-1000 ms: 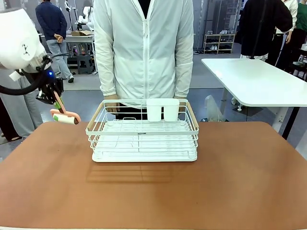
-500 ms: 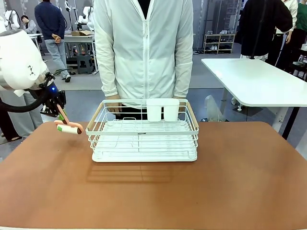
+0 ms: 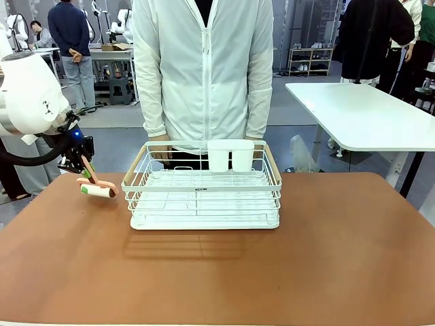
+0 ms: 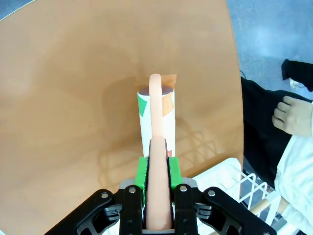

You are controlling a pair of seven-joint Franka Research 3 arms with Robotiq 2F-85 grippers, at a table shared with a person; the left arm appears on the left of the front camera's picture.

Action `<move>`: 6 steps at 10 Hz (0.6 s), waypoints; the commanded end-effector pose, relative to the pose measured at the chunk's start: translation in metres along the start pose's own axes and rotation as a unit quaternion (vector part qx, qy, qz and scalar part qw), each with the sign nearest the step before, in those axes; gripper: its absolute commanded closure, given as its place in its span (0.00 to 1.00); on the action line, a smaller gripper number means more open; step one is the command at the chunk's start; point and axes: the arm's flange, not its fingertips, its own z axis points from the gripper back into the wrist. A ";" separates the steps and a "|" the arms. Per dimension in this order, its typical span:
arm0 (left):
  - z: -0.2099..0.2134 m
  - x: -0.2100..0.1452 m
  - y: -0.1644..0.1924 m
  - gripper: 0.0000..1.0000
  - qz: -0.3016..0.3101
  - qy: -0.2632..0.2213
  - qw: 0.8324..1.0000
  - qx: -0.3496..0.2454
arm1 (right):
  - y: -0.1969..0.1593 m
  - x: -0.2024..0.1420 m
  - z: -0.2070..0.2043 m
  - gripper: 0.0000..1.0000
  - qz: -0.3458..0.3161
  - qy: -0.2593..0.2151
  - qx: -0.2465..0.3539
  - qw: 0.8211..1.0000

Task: Clean the table.
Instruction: Place the Lint Roller down when the Dish drying rack is positioned in the middle of the table.

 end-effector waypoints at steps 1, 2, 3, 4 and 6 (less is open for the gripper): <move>0.000 0.001 0.004 0.79 -0.002 0.009 1.000 0.001 | 0.002 -0.001 0.001 0.00 0.002 -0.001 0.001 1.000; 0.000 0.002 0.004 0.79 -0.004 0.007 1.000 0.004 | 0.002 -0.001 0.001 0.00 0.002 -0.001 0.001 1.000; 0.000 0.001 0.004 0.61 -0.005 0.007 1.000 0.005 | 0.002 -0.001 0.001 0.00 0.002 -0.001 0.001 1.000; 0.002 0.002 0.003 0.39 -0.003 0.000 1.000 0.005 | 0.002 -0.001 0.001 0.00 0.002 -0.001 0.001 1.000; 0.006 0.001 0.005 0.00 -0.005 0.004 1.000 0.006 | 0.002 -0.001 0.001 0.00 0.002 -0.001 0.001 1.000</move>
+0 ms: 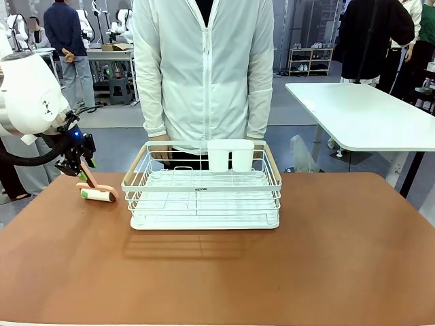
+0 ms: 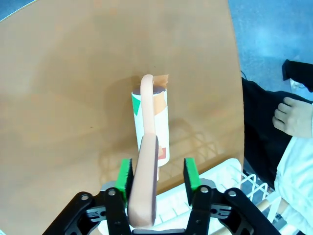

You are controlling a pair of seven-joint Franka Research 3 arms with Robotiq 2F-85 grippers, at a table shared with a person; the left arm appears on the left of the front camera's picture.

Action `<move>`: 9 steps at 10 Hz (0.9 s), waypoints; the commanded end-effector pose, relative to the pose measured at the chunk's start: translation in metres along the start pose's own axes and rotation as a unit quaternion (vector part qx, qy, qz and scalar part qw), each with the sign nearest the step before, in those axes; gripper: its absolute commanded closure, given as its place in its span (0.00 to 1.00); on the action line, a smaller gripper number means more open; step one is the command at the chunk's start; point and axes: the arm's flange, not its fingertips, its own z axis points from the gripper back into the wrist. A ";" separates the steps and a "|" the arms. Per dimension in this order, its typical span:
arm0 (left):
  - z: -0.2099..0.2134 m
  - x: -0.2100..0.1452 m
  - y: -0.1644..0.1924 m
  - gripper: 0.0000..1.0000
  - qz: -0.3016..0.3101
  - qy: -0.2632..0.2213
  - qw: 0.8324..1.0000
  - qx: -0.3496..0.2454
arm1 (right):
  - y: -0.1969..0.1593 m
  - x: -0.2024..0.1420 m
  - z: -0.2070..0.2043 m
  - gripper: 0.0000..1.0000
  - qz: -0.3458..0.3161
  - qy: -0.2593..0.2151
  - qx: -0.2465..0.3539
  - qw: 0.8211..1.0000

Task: Clean the table.
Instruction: Place the Lint Roller down when the Dish drying rack is positioned in the middle of the table.

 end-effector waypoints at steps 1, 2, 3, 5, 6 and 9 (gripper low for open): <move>0.011 0.001 0.006 0.00 -0.007 0.006 1.000 0.006 | 0.002 -0.001 0.001 0.00 0.002 -0.001 0.001 1.000; 0.018 -0.001 0.007 0.14 -0.010 -0.001 1.000 0.025 | 0.002 -0.001 0.001 0.00 0.002 -0.001 0.001 1.000; 0.029 -0.008 0.012 0.07 -0.015 0.004 0.999 0.040 | 0.002 -0.001 0.001 0.00 0.002 -0.001 0.001 1.000; 0.068 -0.014 0.015 0.00 -0.012 -0.032 0.993 0.110 | 0.002 -0.001 0.001 0.00 0.002 -0.001 0.001 1.000; 0.089 -0.016 0.014 0.00 -0.009 -0.023 0.992 0.125 | 0.002 -0.001 0.001 0.00 0.002 -0.001 0.001 1.000; 0.105 -0.019 0.012 0.00 -0.009 -0.030 0.990 0.138 | 0.002 -0.001 0.001 0.00 0.002 -0.001 0.001 1.000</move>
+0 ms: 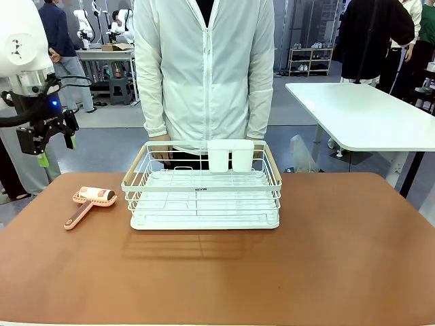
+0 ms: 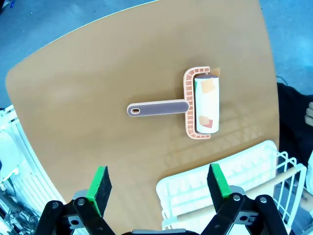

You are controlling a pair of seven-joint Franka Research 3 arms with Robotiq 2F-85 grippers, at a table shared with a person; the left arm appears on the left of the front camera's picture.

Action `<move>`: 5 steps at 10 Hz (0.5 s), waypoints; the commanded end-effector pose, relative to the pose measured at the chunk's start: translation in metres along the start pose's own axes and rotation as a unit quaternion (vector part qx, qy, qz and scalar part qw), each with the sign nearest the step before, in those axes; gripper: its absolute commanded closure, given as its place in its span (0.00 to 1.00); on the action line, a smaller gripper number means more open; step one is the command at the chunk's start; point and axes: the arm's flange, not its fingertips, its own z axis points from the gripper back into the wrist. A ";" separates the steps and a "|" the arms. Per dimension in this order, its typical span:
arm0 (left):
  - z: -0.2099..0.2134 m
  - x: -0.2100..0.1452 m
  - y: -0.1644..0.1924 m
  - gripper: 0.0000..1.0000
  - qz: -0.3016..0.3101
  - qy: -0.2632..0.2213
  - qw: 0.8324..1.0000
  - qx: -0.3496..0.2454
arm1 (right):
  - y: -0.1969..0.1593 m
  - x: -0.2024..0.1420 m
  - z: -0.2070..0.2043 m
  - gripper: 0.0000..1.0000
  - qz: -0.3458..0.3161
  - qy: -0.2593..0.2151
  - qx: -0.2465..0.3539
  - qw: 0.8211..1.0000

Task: Clean the table.
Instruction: Place the Lint Roller down when the Dish drying rack is positioned in the middle of the table.

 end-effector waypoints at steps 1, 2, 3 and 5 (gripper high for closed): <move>-0.005 0.001 -0.006 0.00 0.014 -0.003 1.000 0.010 | 0.002 -0.001 0.001 0.00 0.002 -0.001 0.001 1.000; -0.007 0.003 -0.007 0.00 0.004 -0.001 1.000 0.009 | 0.002 -0.001 0.001 0.00 0.002 -0.001 0.001 1.000; 0.000 -0.001 -0.001 0.00 -0.001 0.000 1.000 0.001 | 0.002 -0.001 0.001 0.00 0.002 -0.001 0.001 1.000; 0.000 -0.001 -0.001 0.00 -0.001 0.000 1.000 0.001 | 0.002 -0.001 0.001 0.00 0.002 -0.001 0.001 1.000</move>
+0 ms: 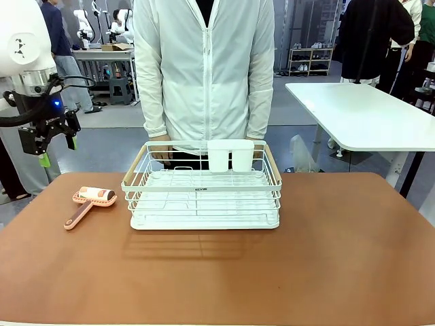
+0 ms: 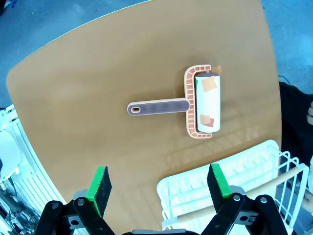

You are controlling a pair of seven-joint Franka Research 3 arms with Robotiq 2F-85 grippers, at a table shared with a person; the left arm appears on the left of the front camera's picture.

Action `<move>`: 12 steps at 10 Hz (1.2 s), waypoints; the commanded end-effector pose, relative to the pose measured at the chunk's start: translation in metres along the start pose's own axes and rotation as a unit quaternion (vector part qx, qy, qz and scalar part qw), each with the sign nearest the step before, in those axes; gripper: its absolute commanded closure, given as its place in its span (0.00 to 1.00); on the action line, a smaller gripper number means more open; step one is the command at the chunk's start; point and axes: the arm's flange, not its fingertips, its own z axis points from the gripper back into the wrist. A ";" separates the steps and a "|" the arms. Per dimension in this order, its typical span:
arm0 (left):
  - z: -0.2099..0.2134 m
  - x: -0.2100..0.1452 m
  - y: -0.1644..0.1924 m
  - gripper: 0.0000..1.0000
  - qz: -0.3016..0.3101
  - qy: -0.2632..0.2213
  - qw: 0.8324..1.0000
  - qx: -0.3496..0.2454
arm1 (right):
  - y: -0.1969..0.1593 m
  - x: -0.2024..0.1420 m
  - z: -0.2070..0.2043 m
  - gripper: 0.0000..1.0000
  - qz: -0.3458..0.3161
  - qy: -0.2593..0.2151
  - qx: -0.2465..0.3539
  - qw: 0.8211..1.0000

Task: Clean the table.
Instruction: Place the Lint Roller down when the Dish drying rack is positioned in the middle of the table.

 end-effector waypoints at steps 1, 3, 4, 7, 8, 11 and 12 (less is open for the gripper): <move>0.004 0.001 0.001 0.00 0.001 -0.001 1.000 -0.003 | 0.002 -0.001 0.001 0.00 0.002 -0.001 0.001 1.000; 0.004 0.001 0.001 0.00 0.001 -0.001 1.000 -0.003 | 0.002 -0.001 0.001 0.00 0.002 -0.001 0.001 1.000; 0.004 0.001 0.001 0.00 0.001 -0.001 1.000 -0.003 | 0.002 -0.001 0.001 0.00 0.002 -0.001 0.001 1.000; 0.004 0.001 0.001 0.00 0.001 -0.001 1.000 -0.003 | 0.002 -0.001 0.001 0.00 0.002 -0.001 0.001 1.000; 0.004 0.001 0.001 0.00 0.001 -0.001 1.000 -0.003 | 0.002 -0.001 0.001 0.00 0.002 -0.001 0.001 1.000; 0.004 0.001 0.001 0.00 0.001 -0.001 1.000 -0.003 | 0.002 -0.001 0.001 0.00 0.002 -0.001 0.001 1.000; 0.004 0.001 0.001 0.00 0.001 -0.001 1.000 -0.003 | 0.002 -0.001 0.001 0.00 0.002 -0.001 0.001 1.000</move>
